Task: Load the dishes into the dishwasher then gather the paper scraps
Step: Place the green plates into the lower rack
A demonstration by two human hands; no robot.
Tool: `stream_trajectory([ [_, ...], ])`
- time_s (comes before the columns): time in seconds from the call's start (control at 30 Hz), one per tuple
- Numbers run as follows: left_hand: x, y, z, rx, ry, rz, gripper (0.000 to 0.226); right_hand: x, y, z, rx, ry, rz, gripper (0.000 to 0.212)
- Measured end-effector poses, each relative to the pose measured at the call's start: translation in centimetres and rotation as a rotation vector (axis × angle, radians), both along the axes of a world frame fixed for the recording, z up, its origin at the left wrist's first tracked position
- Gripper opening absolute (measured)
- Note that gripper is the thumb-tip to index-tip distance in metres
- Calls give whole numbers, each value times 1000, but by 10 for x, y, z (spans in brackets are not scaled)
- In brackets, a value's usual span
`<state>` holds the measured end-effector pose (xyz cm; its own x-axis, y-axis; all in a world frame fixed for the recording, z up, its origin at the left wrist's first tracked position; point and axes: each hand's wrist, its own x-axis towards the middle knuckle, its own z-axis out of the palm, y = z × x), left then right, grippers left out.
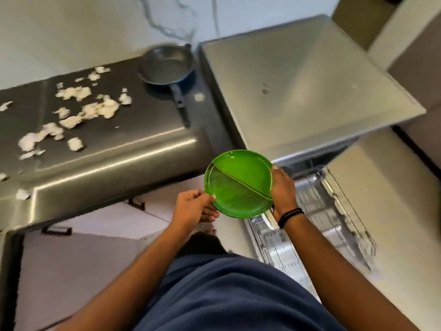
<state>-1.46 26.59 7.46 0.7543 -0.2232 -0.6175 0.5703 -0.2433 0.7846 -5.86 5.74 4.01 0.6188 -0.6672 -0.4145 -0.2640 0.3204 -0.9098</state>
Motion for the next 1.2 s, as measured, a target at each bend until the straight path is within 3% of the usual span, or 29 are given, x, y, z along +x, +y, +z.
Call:
stream_trajectory([
  [0.33, 11, -174, -48, 71, 207, -560, 16, -119, -92, -47, 142, 190, -567, 29],
  [0.53, 3, -239, -130, 290, 192, -896, 20, -158, -86, -113, 311, 333, -859, 33],
  [0.67, -6, -254, -198, 524, 18, -1236, 22, -166, -59, -168, 435, 469, -1017, 28],
  [0.83, -18, -247, -280, 817, -186, -1555, 28, -163, -22, -245, 556, 552, -1127, 30],
  [1.0, -22, -226, -344, 1038, -194, -1658, 31, -165, 31, -322, 741, 646, -1094, 39],
  [1.2, -41, -216, -387, 1063, -254, -1663, 23, -178, 40, -360, 825, 698, -1021, 42],
])
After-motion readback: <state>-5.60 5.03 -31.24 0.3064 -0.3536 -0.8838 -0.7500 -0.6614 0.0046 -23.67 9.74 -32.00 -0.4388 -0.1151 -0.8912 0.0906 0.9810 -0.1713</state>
